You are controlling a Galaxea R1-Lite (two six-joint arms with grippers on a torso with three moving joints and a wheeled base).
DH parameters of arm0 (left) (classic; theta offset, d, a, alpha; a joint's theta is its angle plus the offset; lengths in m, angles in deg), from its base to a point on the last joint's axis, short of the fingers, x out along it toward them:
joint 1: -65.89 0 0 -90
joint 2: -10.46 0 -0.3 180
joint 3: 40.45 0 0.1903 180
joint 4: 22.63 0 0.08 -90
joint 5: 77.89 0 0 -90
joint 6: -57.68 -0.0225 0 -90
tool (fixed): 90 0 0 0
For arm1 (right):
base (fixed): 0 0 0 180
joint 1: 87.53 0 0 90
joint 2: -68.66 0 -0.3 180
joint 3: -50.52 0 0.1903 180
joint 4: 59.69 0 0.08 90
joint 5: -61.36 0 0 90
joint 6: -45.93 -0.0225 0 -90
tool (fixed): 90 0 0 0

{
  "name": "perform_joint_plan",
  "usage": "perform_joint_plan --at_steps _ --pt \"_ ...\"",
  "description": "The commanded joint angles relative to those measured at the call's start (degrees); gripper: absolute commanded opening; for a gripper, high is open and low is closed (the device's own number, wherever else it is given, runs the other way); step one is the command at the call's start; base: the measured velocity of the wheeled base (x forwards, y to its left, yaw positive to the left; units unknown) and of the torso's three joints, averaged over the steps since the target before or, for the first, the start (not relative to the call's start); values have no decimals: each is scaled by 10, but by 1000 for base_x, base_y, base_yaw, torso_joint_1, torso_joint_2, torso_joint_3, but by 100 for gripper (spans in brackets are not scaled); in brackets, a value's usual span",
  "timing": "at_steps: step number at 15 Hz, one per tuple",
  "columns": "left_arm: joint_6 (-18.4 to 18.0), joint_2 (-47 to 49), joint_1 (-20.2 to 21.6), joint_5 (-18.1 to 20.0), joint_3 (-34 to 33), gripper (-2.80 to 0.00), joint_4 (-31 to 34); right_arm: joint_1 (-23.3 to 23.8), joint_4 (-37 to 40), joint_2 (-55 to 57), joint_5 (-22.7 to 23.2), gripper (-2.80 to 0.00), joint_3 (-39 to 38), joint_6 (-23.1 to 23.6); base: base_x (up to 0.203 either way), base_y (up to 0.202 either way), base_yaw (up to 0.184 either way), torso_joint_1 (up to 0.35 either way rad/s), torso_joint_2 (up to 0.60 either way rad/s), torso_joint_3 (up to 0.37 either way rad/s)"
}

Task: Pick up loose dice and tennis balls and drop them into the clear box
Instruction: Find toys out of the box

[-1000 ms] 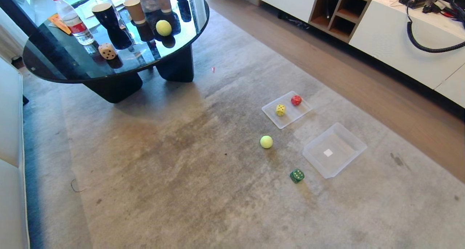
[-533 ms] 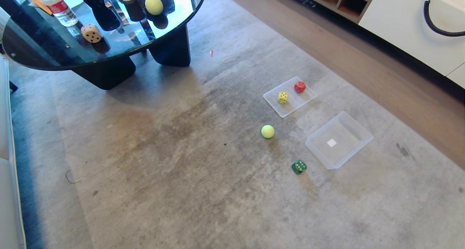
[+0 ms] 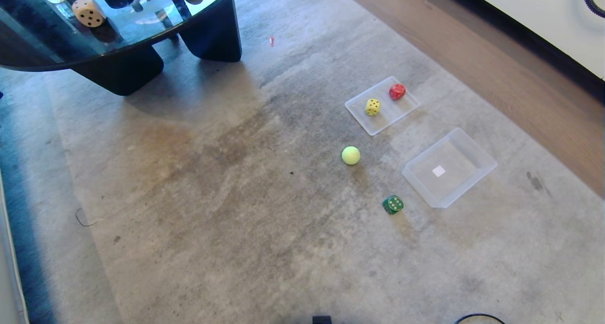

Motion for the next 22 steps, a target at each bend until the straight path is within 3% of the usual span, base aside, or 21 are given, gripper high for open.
perform_joint_plan --at_steps 1,22 --pt "1 0 0 0 0 -280 0 0 1 0 0 -280 0 0 0 0 0 2 -2 -200" --pt "1 0 0 0 0 -280 0 0 1 0 0 -280 0 0 0 0 0 2 4 -199"
